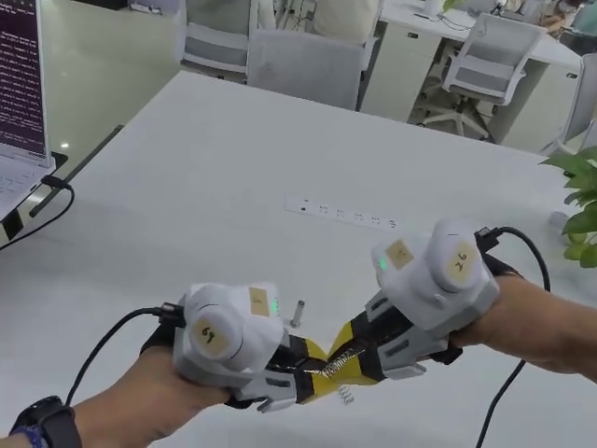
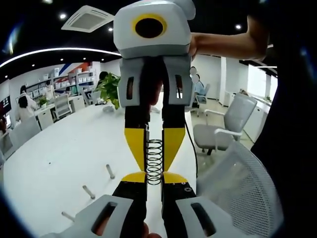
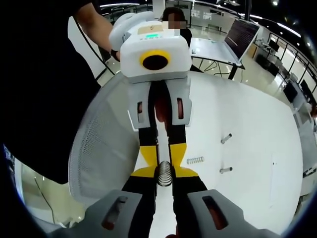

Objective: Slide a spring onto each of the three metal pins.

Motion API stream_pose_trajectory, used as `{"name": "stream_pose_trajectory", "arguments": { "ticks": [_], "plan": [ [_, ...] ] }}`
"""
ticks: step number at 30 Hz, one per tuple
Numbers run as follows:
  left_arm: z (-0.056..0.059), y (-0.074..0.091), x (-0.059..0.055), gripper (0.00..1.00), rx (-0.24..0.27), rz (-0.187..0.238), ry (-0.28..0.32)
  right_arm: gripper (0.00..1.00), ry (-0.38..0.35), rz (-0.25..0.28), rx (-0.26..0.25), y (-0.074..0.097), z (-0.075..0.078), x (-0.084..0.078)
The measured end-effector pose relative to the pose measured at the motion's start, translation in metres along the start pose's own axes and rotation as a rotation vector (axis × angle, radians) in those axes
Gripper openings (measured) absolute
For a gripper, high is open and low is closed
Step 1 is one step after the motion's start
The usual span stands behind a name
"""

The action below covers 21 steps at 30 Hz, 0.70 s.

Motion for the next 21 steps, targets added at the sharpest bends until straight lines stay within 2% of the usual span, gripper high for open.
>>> {"name": "stream_pose_trajectory", "arguments": {
  "ticks": [15, 21],
  "plan": [
    [0.000, 0.002, -0.009, 0.04, 0.011, -0.020, 0.001, 0.08, 0.031, -0.021, -0.008, -0.007, 0.000, 0.000],
    [0.000, 0.006, -0.015, 0.06, 0.020, -0.031, 0.033, 0.08, 0.022, -0.027, -0.013, -0.007, 0.000, -0.004]
  ]
}}
Point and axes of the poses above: the centre of the closed fingertips' face, and the gripper's own axes: y roughly backward along the fingers, z roughly to its right, x roughly out of its top, the point moved 7 cm from there along y, roughly backward along the fingers, and after that the axes turned 4 degrees about x, right-handed, at the moved point
